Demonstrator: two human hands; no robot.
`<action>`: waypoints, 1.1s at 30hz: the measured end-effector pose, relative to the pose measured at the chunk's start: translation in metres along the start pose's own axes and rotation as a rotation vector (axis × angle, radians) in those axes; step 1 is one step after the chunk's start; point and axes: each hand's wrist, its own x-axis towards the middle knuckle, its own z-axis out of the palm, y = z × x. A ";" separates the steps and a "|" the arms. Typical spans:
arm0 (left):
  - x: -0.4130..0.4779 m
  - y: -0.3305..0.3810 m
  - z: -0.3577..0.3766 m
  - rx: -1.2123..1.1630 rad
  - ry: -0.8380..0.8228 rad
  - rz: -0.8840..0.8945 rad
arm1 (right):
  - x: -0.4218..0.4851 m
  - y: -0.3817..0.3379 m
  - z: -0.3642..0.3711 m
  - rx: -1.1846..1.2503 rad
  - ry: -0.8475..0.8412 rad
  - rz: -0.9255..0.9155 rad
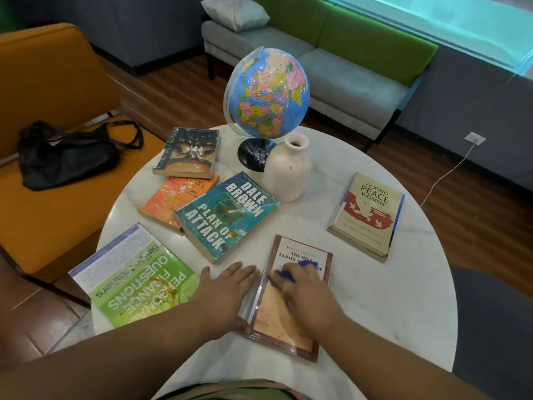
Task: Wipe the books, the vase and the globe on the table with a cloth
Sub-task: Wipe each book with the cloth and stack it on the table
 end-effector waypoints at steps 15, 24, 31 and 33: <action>-0.007 0.005 -0.004 0.009 0.097 -0.067 | 0.043 0.003 -0.003 -0.005 0.016 0.133; -0.006 0.012 -0.011 -0.032 0.044 -0.143 | -0.065 -0.002 0.020 0.004 0.053 -0.256; -0.001 0.026 -0.006 -0.186 0.024 -0.185 | -0.049 0.027 0.012 0.081 0.189 0.117; -0.001 0.031 -0.005 -0.299 0.020 -0.249 | -0.050 0.009 0.011 0.217 0.147 0.271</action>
